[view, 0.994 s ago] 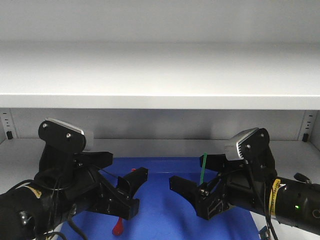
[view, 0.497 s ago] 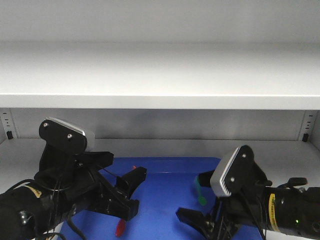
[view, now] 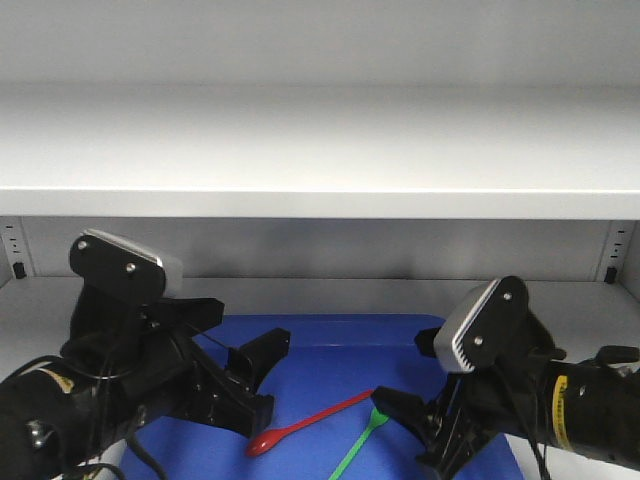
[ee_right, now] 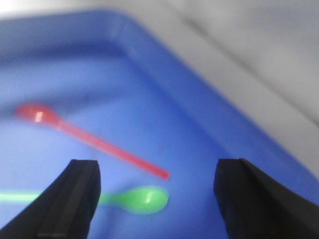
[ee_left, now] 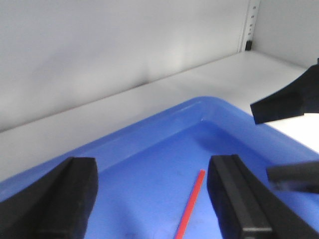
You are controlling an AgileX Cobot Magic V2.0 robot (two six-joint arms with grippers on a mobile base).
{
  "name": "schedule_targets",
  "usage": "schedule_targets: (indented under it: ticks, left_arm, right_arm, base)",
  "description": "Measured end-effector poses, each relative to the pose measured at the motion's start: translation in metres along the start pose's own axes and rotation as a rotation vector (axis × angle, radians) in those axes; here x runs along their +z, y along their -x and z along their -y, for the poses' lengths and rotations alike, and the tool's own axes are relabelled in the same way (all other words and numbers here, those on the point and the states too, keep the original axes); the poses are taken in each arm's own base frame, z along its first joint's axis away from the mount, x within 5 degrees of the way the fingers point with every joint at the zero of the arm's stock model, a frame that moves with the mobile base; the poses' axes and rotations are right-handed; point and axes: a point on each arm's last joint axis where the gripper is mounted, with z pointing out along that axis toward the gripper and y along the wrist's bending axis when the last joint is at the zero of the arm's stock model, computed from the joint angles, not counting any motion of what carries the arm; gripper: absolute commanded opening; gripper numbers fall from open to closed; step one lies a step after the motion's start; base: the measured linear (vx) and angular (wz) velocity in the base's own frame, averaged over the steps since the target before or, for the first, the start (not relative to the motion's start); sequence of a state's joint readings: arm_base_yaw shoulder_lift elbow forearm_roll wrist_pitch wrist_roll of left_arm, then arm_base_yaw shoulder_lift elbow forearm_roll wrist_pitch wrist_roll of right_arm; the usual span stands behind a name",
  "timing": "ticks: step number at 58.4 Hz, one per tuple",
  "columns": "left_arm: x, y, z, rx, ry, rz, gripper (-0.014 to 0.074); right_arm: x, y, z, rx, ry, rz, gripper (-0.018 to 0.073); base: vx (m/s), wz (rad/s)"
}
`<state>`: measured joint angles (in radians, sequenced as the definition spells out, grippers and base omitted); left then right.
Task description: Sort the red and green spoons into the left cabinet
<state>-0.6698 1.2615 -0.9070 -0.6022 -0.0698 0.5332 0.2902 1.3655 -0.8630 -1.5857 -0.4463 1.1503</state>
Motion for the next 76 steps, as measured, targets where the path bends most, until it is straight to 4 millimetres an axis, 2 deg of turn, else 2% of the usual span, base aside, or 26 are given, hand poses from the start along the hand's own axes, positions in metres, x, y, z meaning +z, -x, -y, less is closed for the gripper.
schedule_targets:
  ticks: [9,16,20,25,33,34,40,52,63,76]
  left_arm:
    - [-0.008,0.006,0.001,-0.001,-0.006,0.023,0.0561]
    - [-0.014,0.008,0.003,-0.001,-0.031,0.005,0.0521]
    - [-0.018,0.007,0.004,0.009,-0.049,-0.013,0.0480]
    - [-0.021,0.006,0.007,0.029,-0.076,-0.044,0.0407]
    - [-0.024,0.002,0.010,0.063,-0.116,-0.099,0.0209]
    - [-0.024,0.001,0.011,0.065,-0.123,-0.107,0.0171]
    - [-0.025,-0.002,0.012,0.079,-0.145,-0.141,-0.0009]
    - [-0.030,-0.001,0.014,0.090,-0.164,-0.156,-0.0003]
    - [-0.047,0.010,0.014,0.093,-0.168,-0.099,-0.0002]
    - [-0.058,0.017,0.014,0.095,-0.169,-0.062,-0.0001]
  right_arm:
    - [-0.009,0.010,0.001,0.087,-0.031,0.055,0.0511]
    - [-0.018,0.017,0.000,0.159,-0.041,0.081,0.0444]
    - [-0.024,0.021,-0.002,0.193,-0.042,0.088,0.0371]
    - [-0.032,0.024,-0.004,0.208,-0.040,0.077,0.0235]
    - [-0.041,0.026,-0.008,0.270,-0.033,0.064,-0.0007]
    - [-0.041,0.026,-0.008,0.273,-0.033,0.065,-0.0014]
    - [-0.049,0.024,-0.013,0.302,-0.035,0.067,-0.0007]
    - [-0.069,0.009,-0.025,0.316,-0.083,0.065,-0.0004]
    - [-0.094,-0.003,-0.040,0.309,-0.133,0.096,-0.0004]
    - [-0.121,0.002,-0.050,0.299,-0.176,0.182,-0.0004]
  base:
    - [0.00,0.00]
    - [0.00,0.00]
    - [0.00,0.00]
    - [0.00,0.00]
    - [0.00,0.00]
    - [0.00,0.00]
    - [0.00,0.00]
    - [0.00,0.00]
    - [0.00,0.00]
    - [0.00,0.00]
